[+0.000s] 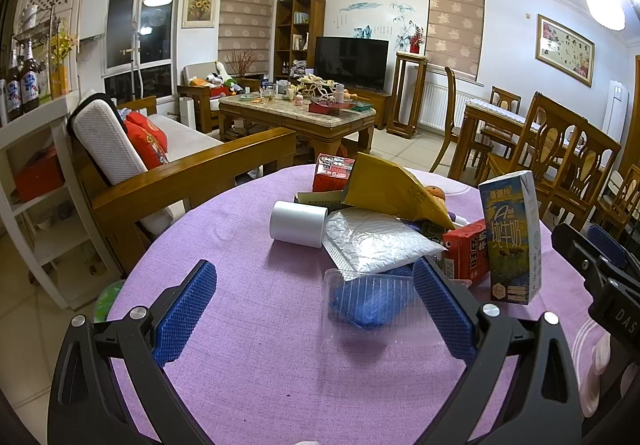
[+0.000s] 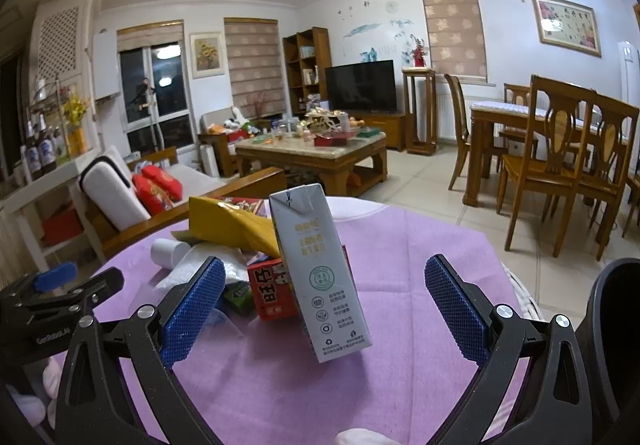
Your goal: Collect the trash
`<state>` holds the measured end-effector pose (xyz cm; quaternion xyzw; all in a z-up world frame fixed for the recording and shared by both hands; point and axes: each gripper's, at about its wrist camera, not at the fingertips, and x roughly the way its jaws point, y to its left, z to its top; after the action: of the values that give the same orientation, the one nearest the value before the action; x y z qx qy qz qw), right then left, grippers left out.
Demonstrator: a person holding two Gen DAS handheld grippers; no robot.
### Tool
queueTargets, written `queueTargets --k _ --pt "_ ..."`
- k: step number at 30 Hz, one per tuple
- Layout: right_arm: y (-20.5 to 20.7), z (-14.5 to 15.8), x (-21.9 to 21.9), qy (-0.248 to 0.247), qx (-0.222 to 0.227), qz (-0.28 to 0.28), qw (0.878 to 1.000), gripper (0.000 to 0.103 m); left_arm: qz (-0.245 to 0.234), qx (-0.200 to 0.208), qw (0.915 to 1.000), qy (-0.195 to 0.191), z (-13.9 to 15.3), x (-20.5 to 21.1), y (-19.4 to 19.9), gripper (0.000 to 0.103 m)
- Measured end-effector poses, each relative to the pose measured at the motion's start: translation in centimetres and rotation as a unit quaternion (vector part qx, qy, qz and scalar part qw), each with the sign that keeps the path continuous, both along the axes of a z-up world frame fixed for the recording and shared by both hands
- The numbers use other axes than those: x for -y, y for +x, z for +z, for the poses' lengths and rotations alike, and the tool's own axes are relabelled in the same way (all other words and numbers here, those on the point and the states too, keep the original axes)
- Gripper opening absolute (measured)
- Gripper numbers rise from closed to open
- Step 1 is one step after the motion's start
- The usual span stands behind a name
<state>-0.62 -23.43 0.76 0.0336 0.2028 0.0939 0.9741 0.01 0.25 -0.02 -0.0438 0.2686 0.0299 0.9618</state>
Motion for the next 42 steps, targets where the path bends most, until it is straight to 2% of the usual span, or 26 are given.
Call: queueTargets --k 33,42 --pt "0.0 0.0 0.2 0.002 -0.001 0.000 1.000 0.099 -0.003 -0.001 1.0000 0.001 0.0 0.1 0.1 0.098" --pt "0.2 0.0 0.2 0.002 -0.011 -0.003 1.000 0.099 -0.011 -0.019 0.9991 -0.035 -0.4 -0.9 0.3 0.098"
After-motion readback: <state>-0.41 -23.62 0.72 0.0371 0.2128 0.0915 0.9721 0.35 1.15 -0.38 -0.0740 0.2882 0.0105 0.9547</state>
